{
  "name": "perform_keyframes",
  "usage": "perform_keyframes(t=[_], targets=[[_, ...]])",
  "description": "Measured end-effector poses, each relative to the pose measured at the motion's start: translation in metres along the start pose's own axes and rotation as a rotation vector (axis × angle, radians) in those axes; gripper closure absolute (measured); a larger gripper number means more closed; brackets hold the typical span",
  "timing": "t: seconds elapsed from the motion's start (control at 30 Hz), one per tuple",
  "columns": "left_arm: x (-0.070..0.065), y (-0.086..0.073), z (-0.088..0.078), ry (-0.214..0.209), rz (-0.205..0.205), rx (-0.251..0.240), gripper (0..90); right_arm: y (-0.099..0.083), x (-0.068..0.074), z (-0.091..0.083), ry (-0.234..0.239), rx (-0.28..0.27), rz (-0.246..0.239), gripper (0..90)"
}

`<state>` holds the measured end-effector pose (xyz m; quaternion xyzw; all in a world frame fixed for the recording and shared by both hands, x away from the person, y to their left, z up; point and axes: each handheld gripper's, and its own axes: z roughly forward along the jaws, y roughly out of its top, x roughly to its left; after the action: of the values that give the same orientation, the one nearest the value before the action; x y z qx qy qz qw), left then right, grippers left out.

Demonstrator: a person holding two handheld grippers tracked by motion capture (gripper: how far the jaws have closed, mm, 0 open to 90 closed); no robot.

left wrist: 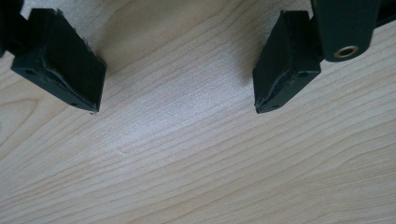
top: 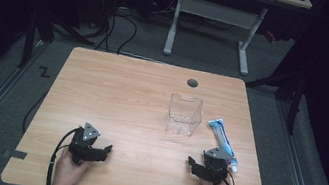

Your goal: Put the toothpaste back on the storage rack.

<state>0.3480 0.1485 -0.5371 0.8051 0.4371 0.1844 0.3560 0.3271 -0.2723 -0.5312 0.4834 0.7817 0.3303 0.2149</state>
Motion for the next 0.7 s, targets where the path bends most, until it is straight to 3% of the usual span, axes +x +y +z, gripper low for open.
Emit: perform_keyframes(t=[0.7], targets=[[-0.0001,0.0001,0.0000,0.001,-0.001,0.000,17.7,0.0006,0.0000,0.0008,0.006,0.002,-0.008,31.3]])
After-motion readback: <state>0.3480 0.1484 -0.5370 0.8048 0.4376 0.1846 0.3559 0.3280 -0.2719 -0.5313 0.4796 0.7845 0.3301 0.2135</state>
